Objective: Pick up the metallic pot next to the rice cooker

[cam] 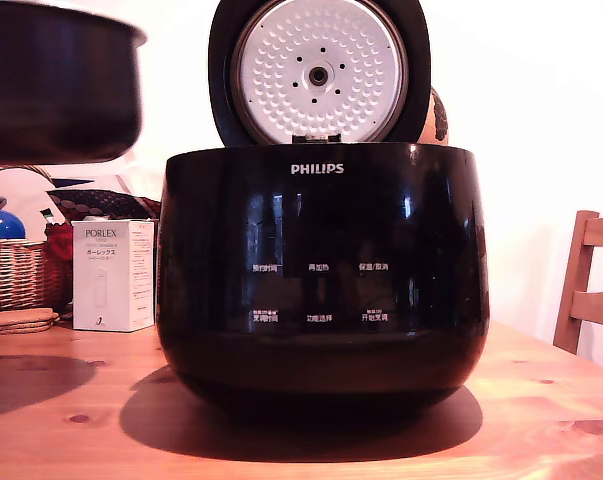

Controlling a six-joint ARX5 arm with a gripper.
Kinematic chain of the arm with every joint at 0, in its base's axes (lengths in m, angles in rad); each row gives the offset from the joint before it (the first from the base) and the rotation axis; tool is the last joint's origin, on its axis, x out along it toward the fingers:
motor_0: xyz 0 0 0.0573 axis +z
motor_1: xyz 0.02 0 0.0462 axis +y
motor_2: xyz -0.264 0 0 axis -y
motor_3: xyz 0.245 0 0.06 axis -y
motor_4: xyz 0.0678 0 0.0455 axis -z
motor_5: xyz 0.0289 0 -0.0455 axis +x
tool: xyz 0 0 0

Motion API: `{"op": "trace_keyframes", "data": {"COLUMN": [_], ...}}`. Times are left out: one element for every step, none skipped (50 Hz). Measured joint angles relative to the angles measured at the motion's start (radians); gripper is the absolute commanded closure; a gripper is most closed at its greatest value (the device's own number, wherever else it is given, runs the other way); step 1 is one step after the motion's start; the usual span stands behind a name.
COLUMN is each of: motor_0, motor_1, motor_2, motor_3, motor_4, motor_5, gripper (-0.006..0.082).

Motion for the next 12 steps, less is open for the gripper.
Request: {"op": "trace_keyframes", "data": {"motor_0": [-0.002,-0.004,-0.007,-0.008,-0.010,-0.011,-0.012,-0.012,-0.012,-0.013,-0.013,-0.013], "motor_1": [0.000,0.000,0.000,0.000,0.000,0.000,0.000,0.000,0.000,0.000,0.000,0.000], "motor_2": [0.000,0.000,0.000,0.000,0.000,0.000,0.000,0.000,0.000,0.000,0.000,0.000], "motor_3": [-0.002,-0.004,-0.005,-0.006,-0.006,-0.005,-0.005,-0.005,-0.005,-0.005,-0.005,-0.005], "motor_4": [0.000,0.000,0.000,0.000,0.000,0.000,0.000,0.000,0.000,0.000,0.000,0.000], "motor_5": [0.000,0.000,0.000,0.000,0.000,0.000,0.000,0.000,0.000,0.000,0.000,0.000], "gripper": [0.0789,0.0789,0.0789,0.0789,0.0789,0.0789,0.0789,0.0789,0.0789,0.0789,0.0789,0.0789]}}
